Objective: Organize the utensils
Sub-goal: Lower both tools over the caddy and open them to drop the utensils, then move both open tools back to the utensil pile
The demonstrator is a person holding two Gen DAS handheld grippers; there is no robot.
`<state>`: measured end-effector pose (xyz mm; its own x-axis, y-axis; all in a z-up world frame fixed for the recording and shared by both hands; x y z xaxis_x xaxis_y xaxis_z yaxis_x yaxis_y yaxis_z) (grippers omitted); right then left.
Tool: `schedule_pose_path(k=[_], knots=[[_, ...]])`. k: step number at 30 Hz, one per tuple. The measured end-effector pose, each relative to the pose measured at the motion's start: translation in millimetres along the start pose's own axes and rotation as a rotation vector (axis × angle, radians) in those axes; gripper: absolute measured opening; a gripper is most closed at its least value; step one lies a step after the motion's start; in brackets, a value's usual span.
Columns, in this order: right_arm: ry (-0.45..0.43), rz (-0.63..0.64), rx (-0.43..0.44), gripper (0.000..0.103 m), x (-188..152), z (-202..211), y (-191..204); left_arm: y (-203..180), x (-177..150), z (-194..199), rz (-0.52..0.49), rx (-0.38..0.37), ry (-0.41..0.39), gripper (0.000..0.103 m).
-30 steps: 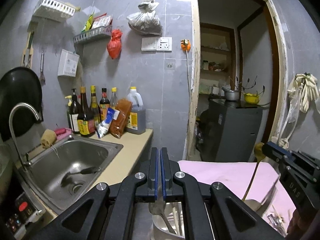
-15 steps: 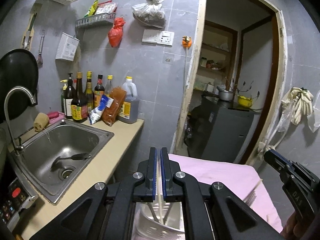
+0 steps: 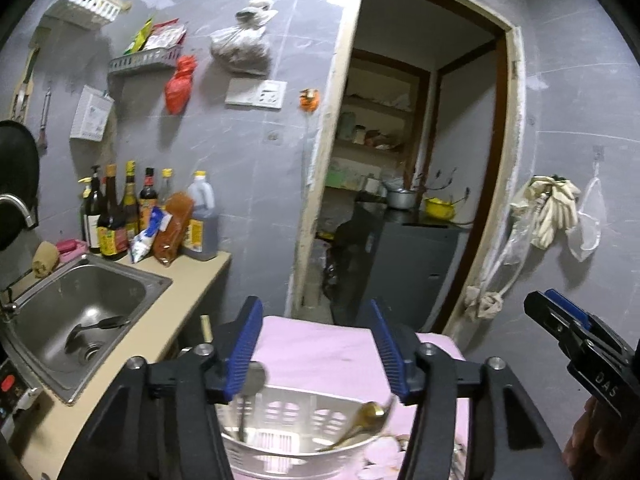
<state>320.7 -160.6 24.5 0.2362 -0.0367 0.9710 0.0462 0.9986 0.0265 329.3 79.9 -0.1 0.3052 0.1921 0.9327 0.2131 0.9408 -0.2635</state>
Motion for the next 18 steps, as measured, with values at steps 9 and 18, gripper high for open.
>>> schedule_pose_path(k=[9, 18], knots=[[-0.014, -0.046, -0.077, 0.096, 2, 15, -73, -61, -9, -7, -0.038, -0.053, -0.02, 0.09], [0.027, -0.043, -0.134, 0.1, -17, 10, -138, -114, -37, -23, -0.075, -0.082, 0.017, 0.1]])
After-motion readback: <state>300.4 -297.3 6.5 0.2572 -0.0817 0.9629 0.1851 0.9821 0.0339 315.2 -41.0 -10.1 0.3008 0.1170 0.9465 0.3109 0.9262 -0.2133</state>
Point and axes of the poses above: each gripper's, at about its wrist camera, not at the fingertips, and z roughly against the way its jaws point, y to its left, x to its top, the point moved 5 cm from there along -z, roughly the way its jaws point, and after that the axes turned 15 degrees about -x, right-handed, at the moved point
